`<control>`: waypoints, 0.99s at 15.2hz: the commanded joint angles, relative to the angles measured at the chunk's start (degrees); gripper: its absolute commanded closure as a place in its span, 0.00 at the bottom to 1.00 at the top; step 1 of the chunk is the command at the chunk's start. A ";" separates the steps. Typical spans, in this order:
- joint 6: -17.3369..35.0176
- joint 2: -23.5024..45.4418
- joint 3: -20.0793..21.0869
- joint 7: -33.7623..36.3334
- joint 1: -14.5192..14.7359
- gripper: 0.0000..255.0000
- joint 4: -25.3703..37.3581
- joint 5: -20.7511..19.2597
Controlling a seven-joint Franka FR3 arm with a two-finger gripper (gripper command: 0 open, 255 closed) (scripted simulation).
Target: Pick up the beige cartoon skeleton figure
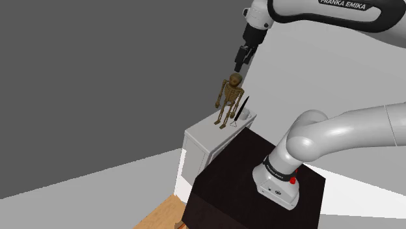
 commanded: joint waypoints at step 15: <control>20.75 9.81 -15.81 -14.47 -5.55 0.00 -8.39 -7.69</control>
